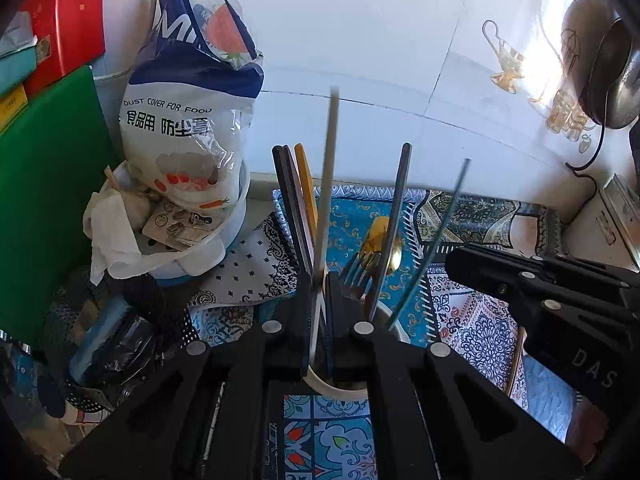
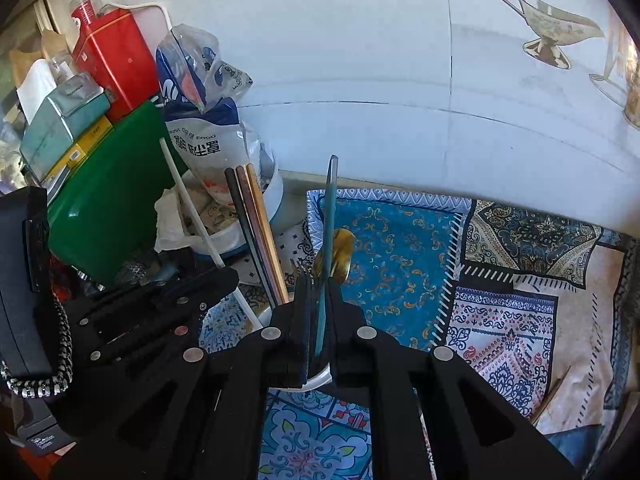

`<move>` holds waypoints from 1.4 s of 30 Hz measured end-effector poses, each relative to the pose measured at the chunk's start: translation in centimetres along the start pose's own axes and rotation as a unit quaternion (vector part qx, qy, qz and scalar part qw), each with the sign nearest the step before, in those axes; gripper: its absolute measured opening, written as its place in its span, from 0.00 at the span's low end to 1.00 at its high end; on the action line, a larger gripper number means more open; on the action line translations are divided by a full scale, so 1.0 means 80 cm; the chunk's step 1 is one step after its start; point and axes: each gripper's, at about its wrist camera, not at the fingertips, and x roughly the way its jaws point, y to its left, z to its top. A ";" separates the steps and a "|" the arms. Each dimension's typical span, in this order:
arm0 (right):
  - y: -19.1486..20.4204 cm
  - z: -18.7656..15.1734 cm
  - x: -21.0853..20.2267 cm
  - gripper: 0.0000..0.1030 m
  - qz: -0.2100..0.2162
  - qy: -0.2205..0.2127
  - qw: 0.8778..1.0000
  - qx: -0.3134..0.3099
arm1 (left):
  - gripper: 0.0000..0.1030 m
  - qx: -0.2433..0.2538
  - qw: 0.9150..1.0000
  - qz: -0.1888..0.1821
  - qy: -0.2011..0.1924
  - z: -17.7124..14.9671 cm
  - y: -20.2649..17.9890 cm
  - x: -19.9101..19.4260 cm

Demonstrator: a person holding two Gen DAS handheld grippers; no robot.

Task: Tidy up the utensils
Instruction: 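Lower both chopsticks into the white cup and open both grippers, then move both tools back over the remaining wooden and pink chopsticks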

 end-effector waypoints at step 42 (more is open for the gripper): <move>-0.323 -0.208 -0.149 0.23 -0.155 0.047 0.967 0.195 | 0.13 0.165 0.954 -0.128 0.213 -0.137 -0.331 0.140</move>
